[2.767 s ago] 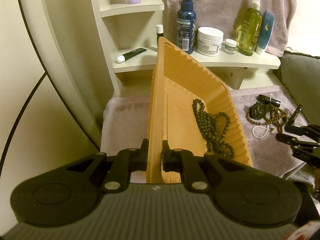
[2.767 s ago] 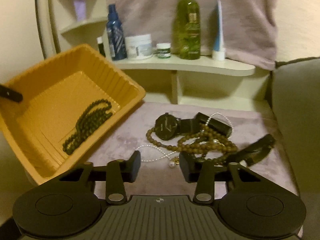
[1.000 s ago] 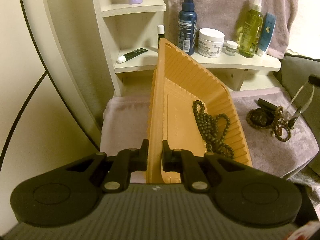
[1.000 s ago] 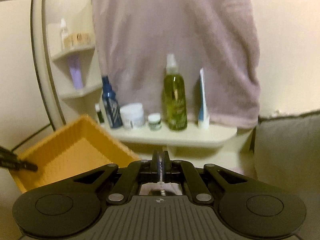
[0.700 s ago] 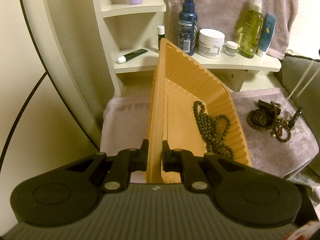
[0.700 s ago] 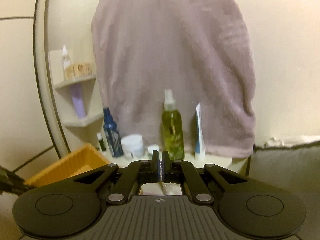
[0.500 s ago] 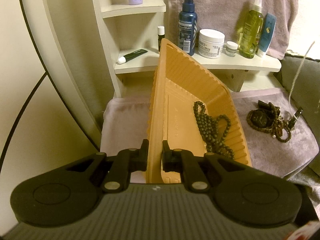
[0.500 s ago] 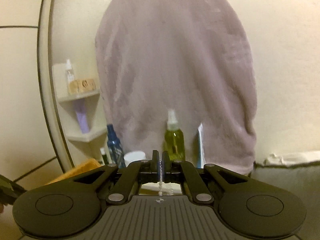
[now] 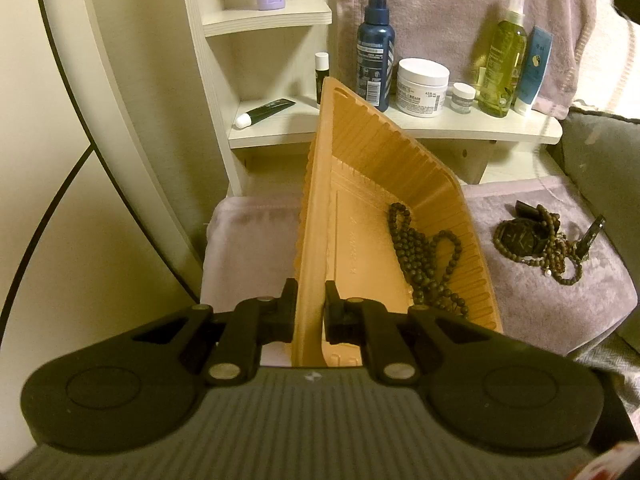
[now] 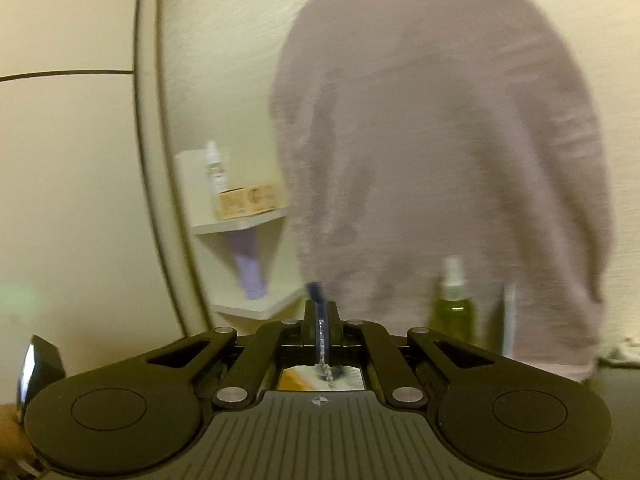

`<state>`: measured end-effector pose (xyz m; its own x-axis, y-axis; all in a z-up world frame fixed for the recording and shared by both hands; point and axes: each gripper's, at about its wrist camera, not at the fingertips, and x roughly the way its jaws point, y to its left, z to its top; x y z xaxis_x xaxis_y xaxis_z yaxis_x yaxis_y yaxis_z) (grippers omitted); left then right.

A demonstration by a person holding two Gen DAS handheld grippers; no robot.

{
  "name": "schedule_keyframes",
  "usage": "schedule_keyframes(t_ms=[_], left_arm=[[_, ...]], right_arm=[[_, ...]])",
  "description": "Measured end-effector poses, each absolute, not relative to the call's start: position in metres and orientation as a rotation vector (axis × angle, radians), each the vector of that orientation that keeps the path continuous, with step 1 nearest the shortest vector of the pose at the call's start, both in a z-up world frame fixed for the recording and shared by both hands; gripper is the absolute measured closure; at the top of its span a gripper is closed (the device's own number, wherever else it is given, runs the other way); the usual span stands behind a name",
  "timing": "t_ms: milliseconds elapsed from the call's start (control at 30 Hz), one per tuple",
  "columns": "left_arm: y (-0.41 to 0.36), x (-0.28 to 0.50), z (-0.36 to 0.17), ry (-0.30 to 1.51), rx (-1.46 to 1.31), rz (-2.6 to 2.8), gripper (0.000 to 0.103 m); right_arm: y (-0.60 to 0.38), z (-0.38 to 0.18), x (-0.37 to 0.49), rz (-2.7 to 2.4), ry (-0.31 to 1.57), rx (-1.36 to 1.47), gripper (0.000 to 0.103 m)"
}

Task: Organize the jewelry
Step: 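Lift the pearl strand into the tray and open the right tool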

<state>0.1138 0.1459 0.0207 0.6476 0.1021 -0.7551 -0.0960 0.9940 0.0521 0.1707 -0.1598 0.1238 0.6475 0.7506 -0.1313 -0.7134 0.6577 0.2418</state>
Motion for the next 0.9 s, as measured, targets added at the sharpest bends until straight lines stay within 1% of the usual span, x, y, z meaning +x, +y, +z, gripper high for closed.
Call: schedule_keyframes(t_ms=[167,233,400,567,733,800,833,867,900], left_arm=[[0.147,0.114,0.02,0.858,0.008,0.108,0.092],[0.148,0.114,0.02,0.858,0.004,0.108,0.092],[0.15,0.114,0.019,0.856,-0.005,0.105,0.092],[0.152,0.114,0.018,0.856,-0.009,0.099,0.092],[0.152,0.114,0.018,0.856,-0.01,0.1,0.092],[0.152,0.114,0.018,0.856,-0.01,0.099,0.092],[0.152,0.113,0.018,0.856,-0.009,0.099,0.092],[0.153,0.114,0.017,0.856,-0.009,0.1,0.092],[0.153,0.114,0.017,0.856,-0.01,0.1,0.092]], right_arm=[[-0.122,0.119,0.176,0.901,0.252,0.182,0.101],[-0.109,0.11,0.182,0.926,0.29,0.203,0.101],[-0.082,0.071,0.196,0.966,0.436,0.224,0.101],[-0.063,0.021,0.207,1.001,0.601,0.202,0.101],[-0.064,-0.01,0.217,0.938,0.661,0.177,0.101],[-0.068,-0.013,0.221,0.914,0.659,0.175,0.099],[-0.071,-0.013,0.222,0.905,0.656,0.174,0.097],[-0.075,-0.012,0.223,0.888,0.649,0.17,0.089],[-0.082,-0.012,0.223,0.879,0.642,0.171,0.083]])
